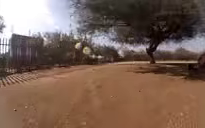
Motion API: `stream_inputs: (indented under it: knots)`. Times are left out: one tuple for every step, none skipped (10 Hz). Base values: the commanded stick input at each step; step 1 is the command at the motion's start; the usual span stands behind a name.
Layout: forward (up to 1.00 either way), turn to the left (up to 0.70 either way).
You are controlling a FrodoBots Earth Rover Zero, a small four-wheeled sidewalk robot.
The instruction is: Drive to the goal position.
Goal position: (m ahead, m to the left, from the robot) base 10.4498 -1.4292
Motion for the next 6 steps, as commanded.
stream_inputs:
  knots:
    - [1.0, 0.0]
    - [1.0, 0.0]
    - [1.0, 0.0]
    - [1.0, 0.0]
    - [1.0, 0.0]
    - [1.0, 0.0]
